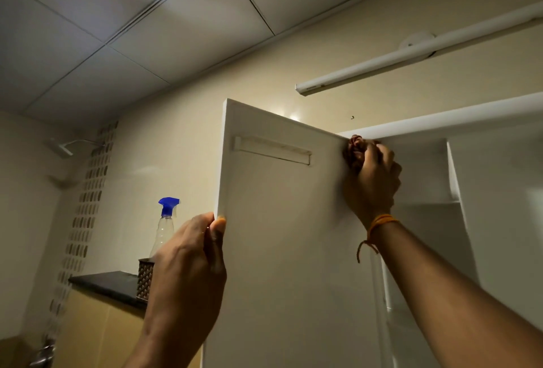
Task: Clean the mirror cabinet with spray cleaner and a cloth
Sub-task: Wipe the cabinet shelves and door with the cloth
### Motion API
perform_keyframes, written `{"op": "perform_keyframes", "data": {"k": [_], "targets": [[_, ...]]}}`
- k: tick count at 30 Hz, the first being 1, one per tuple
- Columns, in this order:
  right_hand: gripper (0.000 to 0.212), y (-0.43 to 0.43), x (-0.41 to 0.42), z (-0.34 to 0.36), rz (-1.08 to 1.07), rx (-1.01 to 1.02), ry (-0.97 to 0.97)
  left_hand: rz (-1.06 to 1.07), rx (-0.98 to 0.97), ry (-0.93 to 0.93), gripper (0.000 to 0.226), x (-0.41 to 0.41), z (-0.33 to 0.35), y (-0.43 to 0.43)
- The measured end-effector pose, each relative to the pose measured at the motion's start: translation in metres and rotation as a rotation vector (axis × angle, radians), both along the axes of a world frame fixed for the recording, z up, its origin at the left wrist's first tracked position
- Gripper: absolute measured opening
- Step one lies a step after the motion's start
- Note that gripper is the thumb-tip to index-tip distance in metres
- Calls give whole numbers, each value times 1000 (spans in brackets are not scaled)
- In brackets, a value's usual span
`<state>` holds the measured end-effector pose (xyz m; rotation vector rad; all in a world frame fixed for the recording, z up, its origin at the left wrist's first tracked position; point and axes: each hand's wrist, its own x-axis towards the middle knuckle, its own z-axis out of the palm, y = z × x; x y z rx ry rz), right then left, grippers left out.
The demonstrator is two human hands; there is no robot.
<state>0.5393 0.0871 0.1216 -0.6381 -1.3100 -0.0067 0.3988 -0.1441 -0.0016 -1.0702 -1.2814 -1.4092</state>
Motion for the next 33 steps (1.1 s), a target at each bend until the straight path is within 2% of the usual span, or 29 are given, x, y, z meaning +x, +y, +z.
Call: {"op": "perform_keyframes", "data": {"k": [5, 7, 9, 11, 13, 16, 20, 23, 26, 28, 30, 33], "targets": [[33, -12, -4, 18, 151, -64, 83, -5, -4, -13, 34, 0, 0, 2], [33, -29, -12, 20, 230, -19, 107, -16, -23, -30, 26, 1, -1, 1], [37, -56, -18, 20, 390, 103, 94, -42, -51, -49, 27, 2, 0, 1], [50, -81, -21, 17, 505, 266, -25, -64, -56, -58, 30, 1, 0, 0], [63, -98, -21, 17, 509, 395, -190, -69, -52, -67, 24, 2, 1, -1], [64, -117, -20, 27, 564, 488, -405, -61, -36, -61, 11, 5, 1, -3], [64, -119, -22, 37, 512, 582, -522, -60, -59, -62, 16, 2, 2, -5], [67, -87, -12, 29, 390, 514, -412, -74, -88, -55, 19, -1, 2, -6], [61, -49, 6, 16, 301, 303, -269, -73, -56, -36, 20, -1, 1, -3], [59, -37, 12, 12, 269, 188, -245, -56, -35, -25, 22, 0, 1, -1], [54, -42, 9, 15, 290, 173, -238, -56, -39, -29, 22, 0, 1, -1], [52, -70, -5, 25, 344, 270, -276, -56, -49, -27, 21, -1, 0, -1]]}}
